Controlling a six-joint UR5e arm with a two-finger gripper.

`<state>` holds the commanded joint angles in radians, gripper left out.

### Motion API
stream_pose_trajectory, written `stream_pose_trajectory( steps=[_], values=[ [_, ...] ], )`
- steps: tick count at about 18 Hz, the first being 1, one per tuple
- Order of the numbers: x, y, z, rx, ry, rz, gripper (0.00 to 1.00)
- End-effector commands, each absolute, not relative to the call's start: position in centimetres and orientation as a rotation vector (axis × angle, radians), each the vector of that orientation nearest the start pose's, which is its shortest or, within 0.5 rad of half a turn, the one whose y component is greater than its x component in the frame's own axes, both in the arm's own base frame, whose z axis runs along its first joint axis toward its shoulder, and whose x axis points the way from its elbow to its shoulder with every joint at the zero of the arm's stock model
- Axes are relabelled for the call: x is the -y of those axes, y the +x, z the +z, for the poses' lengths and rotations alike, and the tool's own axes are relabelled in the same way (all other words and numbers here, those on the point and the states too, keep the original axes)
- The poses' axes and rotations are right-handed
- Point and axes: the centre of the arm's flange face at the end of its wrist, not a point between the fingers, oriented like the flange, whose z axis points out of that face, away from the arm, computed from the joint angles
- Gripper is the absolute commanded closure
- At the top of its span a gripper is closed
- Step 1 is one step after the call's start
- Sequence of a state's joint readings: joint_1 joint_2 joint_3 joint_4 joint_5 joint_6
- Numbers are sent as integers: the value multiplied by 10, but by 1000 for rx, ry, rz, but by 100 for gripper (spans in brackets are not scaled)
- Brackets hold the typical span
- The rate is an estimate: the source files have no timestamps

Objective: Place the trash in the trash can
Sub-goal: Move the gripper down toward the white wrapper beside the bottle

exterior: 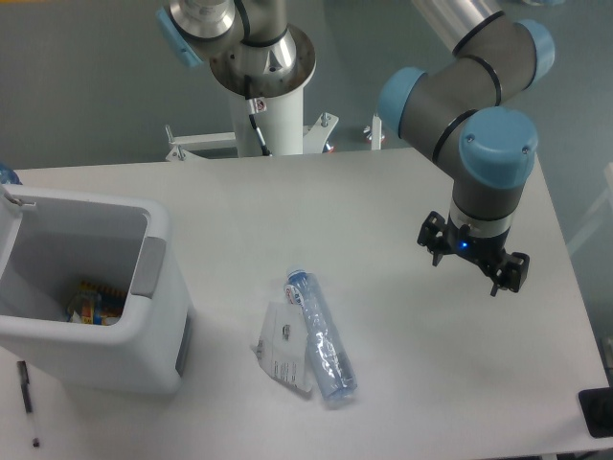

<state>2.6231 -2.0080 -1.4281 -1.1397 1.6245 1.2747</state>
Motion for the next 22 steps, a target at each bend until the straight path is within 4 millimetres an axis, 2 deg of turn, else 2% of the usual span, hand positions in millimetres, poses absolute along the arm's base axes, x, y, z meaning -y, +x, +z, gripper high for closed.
stream_pose_trajectory(
  steps=[4,7,9,11,13,15,18,21,22],
  values=[
    [-446,-513,349,-313,-3099,223,0],
    [-457,-508,347,-280,-3052,201,0],
    [-458,-502,337,-249,-3011,178,0],
    [-459,-494,329,-149,-2966,227,0],
    [-467,-482,321,-87,-2931,272,0],
    [-476,-470,315,-102,-2927,269,0],
    [-493,-444,302,-115,-2934,237,0],
    [-518,-393,282,-145,-2963,177,0],
    [-520,-385,279,-157,-2966,171,0]
  ],
)
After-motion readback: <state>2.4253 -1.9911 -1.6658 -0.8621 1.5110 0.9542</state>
